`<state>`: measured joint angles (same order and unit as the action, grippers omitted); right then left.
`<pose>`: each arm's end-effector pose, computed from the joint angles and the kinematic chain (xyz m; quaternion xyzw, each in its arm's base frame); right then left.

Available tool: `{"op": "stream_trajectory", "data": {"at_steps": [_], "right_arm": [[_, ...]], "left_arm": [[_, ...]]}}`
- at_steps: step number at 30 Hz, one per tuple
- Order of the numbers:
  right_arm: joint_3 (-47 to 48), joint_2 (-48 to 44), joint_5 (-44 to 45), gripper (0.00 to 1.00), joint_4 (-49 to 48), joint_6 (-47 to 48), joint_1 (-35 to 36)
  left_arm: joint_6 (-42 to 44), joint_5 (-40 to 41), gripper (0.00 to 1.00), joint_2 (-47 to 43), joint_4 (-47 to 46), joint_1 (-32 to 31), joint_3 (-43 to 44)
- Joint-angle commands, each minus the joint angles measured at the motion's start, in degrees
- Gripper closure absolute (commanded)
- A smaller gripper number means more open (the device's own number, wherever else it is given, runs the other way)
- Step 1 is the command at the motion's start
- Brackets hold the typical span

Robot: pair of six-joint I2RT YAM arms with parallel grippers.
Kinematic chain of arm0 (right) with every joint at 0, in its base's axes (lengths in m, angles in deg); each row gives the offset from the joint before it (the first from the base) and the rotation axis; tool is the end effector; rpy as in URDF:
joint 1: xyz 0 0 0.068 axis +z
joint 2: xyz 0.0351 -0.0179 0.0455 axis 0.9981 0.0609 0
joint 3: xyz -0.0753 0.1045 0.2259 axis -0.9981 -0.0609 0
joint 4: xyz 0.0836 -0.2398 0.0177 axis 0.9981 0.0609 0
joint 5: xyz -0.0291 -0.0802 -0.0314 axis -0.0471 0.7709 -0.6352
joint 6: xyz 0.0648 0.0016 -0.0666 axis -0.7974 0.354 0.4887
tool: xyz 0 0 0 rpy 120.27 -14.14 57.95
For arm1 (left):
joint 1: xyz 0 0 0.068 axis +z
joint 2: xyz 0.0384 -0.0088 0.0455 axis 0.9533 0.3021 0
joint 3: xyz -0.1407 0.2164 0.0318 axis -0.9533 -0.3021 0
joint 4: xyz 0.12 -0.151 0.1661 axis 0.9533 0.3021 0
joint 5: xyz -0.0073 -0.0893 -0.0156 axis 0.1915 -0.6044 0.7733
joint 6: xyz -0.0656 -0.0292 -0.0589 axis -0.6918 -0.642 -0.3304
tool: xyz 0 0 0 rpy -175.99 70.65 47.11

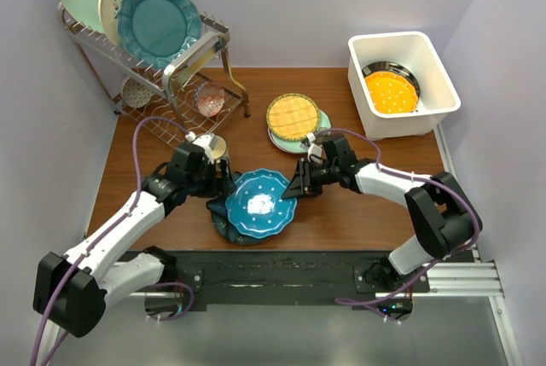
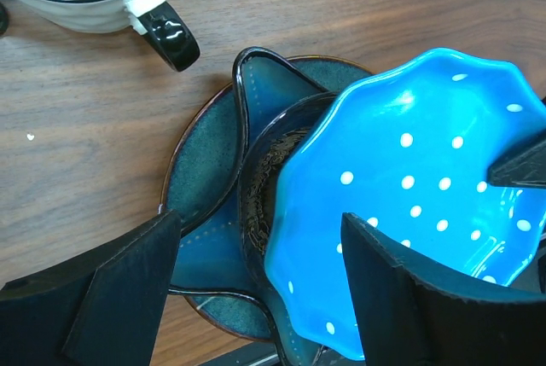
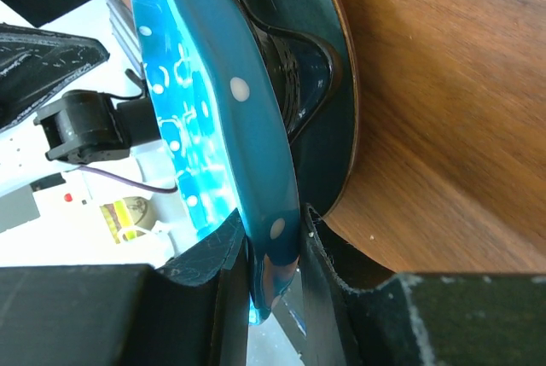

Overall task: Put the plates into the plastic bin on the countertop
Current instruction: Pick up the plate from the corner of the board.

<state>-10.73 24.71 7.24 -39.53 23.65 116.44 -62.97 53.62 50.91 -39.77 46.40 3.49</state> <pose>0.2465 0.2085 0.1393 -0.0663 0.8710 0.4789 0.0877 0.2119 -0.1115 0.1914 -0.0115 0.9296 -0.2060 0.3054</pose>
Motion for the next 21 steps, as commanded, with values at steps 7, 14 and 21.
{"op": "stream_trajectory", "data": {"at_steps": [7,14,21], "right_arm": [[5.51,-5.23,-5.01,0.97,0.04,0.14,0.13],[6.57,-4.7,-6.77,0.98,-2.51,-1.89,-0.05],[8.94,-4.0,-5.19,0.99,-1.63,-2.15,-0.4]], "left_arm": [[0.82,3.65,0.19,-3.7,-0.13,-0.26,3.71],[1.61,7.6,0.19,-5.02,0.31,-0.17,4.68],[2.23,12.61,0.16,-8.53,0.66,0.36,5.03]]}}
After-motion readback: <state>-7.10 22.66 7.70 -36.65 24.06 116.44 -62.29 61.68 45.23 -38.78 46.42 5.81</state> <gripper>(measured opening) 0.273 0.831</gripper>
